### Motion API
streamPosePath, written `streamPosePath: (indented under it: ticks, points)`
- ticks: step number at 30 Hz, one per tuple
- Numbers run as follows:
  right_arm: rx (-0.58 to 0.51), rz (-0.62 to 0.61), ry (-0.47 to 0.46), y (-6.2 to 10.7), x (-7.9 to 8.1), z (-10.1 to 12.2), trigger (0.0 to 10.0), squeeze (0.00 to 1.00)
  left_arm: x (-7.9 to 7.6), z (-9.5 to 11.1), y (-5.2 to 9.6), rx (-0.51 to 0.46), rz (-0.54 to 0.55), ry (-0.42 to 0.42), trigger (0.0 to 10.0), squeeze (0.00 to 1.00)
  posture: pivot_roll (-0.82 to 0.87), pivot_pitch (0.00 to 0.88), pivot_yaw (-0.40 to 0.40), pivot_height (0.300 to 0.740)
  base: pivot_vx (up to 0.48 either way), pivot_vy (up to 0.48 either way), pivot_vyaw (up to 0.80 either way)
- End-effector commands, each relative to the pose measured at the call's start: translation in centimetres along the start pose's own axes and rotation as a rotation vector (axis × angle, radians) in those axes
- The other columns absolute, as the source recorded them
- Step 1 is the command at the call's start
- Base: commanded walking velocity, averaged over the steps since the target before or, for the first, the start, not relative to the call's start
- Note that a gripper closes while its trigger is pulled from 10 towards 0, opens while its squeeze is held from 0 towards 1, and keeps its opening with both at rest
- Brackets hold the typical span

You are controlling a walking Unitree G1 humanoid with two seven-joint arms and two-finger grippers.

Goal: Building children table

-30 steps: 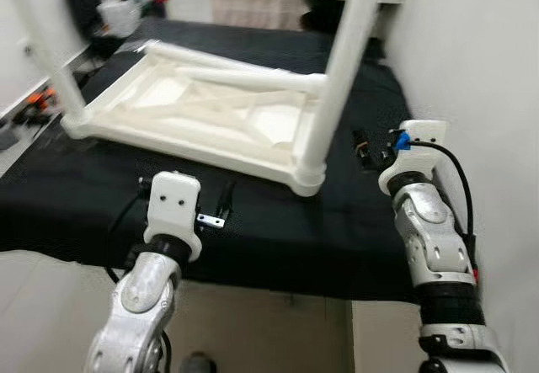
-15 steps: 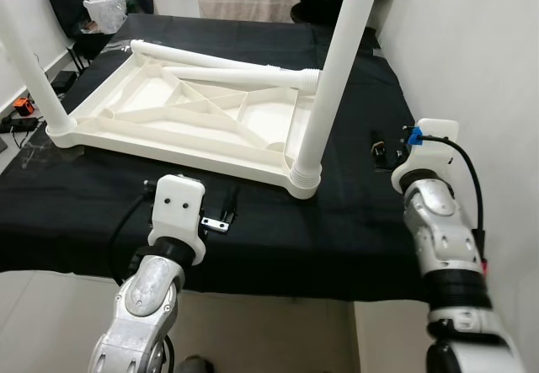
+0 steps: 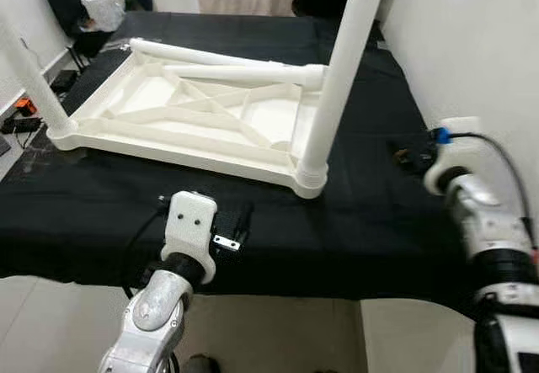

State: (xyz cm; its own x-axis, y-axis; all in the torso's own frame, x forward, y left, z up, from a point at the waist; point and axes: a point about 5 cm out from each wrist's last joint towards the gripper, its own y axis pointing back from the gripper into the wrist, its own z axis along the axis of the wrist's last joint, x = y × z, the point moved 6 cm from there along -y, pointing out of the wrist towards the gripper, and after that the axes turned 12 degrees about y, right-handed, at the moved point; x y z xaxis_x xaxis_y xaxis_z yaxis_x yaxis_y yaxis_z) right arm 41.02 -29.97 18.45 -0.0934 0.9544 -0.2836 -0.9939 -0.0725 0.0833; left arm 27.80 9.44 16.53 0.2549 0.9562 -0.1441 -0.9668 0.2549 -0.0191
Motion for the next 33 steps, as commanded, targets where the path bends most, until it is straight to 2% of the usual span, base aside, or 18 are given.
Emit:
streamPosePath:
  ticks: [1,2,3,4,7,8,9,11,15,19,20,21,26,33]
  points:
    - [0.002,0.068,-0.041,0.1,0.8,-0.5,10.0,0.0,-0.2,-0.8,0.1,0.03,-0.014,-0.006,10.0,0.0,0.05,0.14,-0.071,0.74,0.0,0.0,0.0]
    - [-0.012,0.153,-0.073,0.5,1.5,-0.4,10.0,0.0,-0.4,-0.9,0.2,0.033,-0.024,-0.012,10.0,0.0,0.05,0.14,-0.071,0.74,0.0,0.0,0.0]
    - [-0.012,0.153,-0.073,0.5,1.5,-0.4,10.0,0.0,-0.4,-0.9,0.2,0.033,-0.024,-0.012,10.0,0.0,0.05,0.14,-0.071,0.74,0.0,0.0,0.0]
    - [-0.027,0.303,-0.09,1.1,3.1,-0.4,10.0,0.0,-0.6,-1.0,0.3,0.035,-0.039,-0.013,10.0,0.0,0.05,0.145,-0.07,0.74,0.0,0.0,0.0]
    - [-0.04,0.42,-0.101,1.6,4.6,-0.4,10.0,0.0,-0.7,-1.1,0.3,0.036,-0.044,-0.011,10.0,0.0,0.05,0.145,-0.07,0.74,0.0,0.0,0.0]
    - [-0.04,0.42,-0.101,1.6,4.6,-0.4,10.0,0.0,-0.7,-1.1,0.3,0.036,-0.044,-0.011,10.0,0.0,0.05,0.145,-0.07,0.74,0.0,0.0,0.0]
    - [-0.06,0.482,-0.12,1.8,5.6,-0.1,10.0,1.0,-0.7,-0.9,0.3,0.028,-0.044,-0.013,10.0,0.0,0.05,0.147,-0.07,0.74,0.0,0.0,0.0]
    - [-0.076,0.511,-0.135,1.9,6.1,0.1,10.0,1.0,-0.7,-0.8,0.3,0.023,-0.042,-0.012,10.0,0.0,0.05,0.148,-0.068,0.74,0.0,0.0,0.0]
    - [-0.141,0.648,-0.198,2.5,8.8,1.5,10.0,1.0,-0.8,-0.8,0.3,0.026,-0.05,-0.005,10.0,0.0,0.05,0.147,-0.07,0.74,0.0,0.0,0.0]
    - [-0.206,0.72,-0.195,3.0,9.7,2.6,10.0,1.0,-0.9,-1.0,0.4,0.029,-0.051,-0.005,10.0,0.0,0.05,0.148,-0.07,0.74,0.0,0.0,0.0]
    - [-0.224,0.739,-0.22,3.0,9.8,3.1,10.0,0.61,-0.9,-1.1,0.4,0.029,-0.055,-0.007,10.0,0.0,0.05,0.148,-0.07,0.74,0.0,0.0,0.0]
    - [-0.242,0.741,-0.232,2.9,9.7,3.6,10.0,0.0,-0.9,-1.1,0.4,0.03,-0.055,-0.006,10.0,0.0,0.05,0.148,-0.07,0.74,0.0,0.0,0.0]
    - [-0.252,0.704,-0.222,2.1,9.6,4.0,10.0,0.0,-1.0,-1.3,0.4,0.033,-0.064,-0.008,10.0,0.0,0.05,0.154,-0.067,0.74,0.0,0.0,0.0]
    - [-0.285,0.674,-0.2,1.4,10.2,4.8,10.0,0.0,-1.2,-1.3,0.3,0.031,-0.076,-0.019,10.0,0.0,0.05,0.156,-0.07,0.74,0.0,0.0,0.0]
